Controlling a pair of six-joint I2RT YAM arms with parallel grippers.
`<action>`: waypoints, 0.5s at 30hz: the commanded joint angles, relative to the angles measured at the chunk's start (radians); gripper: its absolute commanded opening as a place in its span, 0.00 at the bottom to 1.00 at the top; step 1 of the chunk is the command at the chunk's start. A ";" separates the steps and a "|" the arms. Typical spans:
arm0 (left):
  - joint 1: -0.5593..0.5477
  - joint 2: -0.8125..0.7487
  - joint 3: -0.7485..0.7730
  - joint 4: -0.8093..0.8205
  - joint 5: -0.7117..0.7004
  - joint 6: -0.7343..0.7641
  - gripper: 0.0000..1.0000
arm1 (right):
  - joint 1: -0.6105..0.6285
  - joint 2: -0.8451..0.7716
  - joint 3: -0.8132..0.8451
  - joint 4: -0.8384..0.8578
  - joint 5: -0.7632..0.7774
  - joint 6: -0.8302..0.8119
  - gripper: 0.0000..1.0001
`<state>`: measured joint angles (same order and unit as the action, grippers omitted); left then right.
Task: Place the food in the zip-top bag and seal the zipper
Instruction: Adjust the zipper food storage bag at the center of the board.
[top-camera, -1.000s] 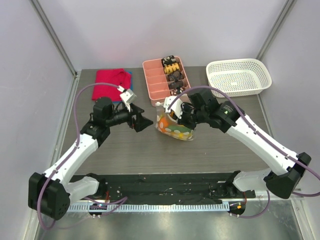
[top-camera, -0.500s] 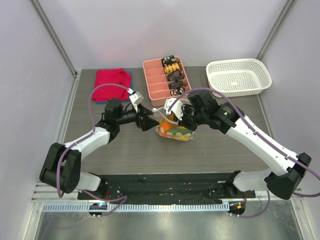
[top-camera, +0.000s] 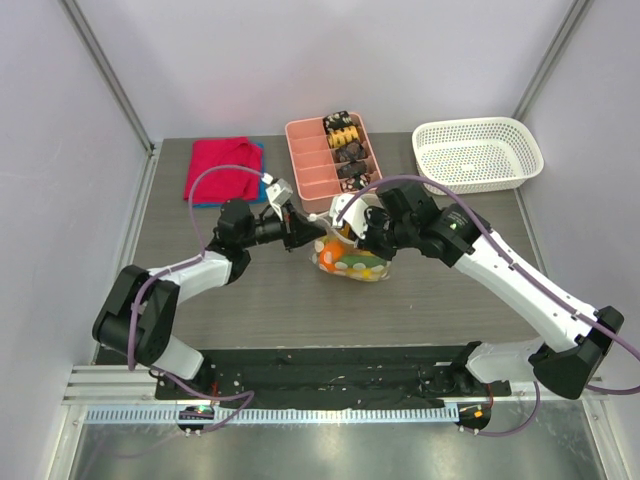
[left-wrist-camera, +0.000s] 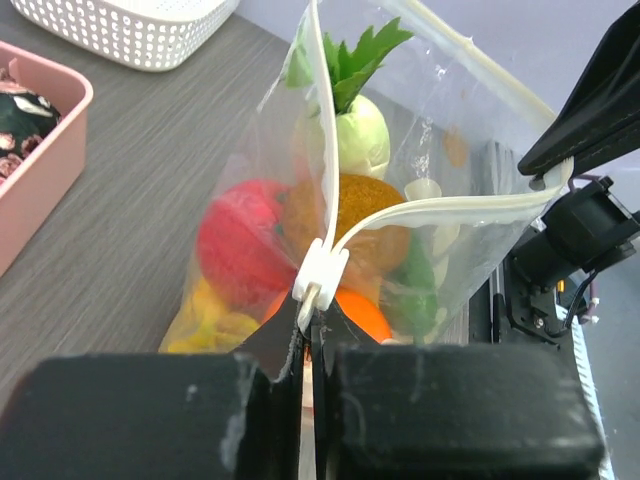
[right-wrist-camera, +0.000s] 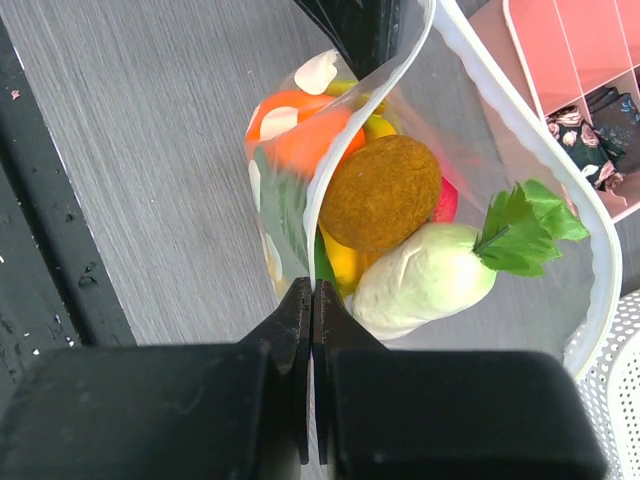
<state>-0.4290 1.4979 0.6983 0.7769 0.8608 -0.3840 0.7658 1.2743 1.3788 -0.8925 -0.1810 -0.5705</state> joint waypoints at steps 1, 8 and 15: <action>-0.005 0.004 0.020 0.130 0.004 -0.027 0.00 | 0.000 -0.007 0.052 0.015 0.026 -0.003 0.01; 0.012 -0.034 0.030 0.093 0.081 -0.121 0.00 | -0.016 0.045 0.098 0.003 0.052 0.030 0.01; 0.055 -0.090 0.027 0.013 0.084 -0.144 0.00 | -0.019 0.053 0.117 -0.022 0.061 0.031 0.20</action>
<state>-0.3992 1.4708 0.6987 0.7940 0.9169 -0.5068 0.7498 1.3334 1.4410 -0.9134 -0.1375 -0.5507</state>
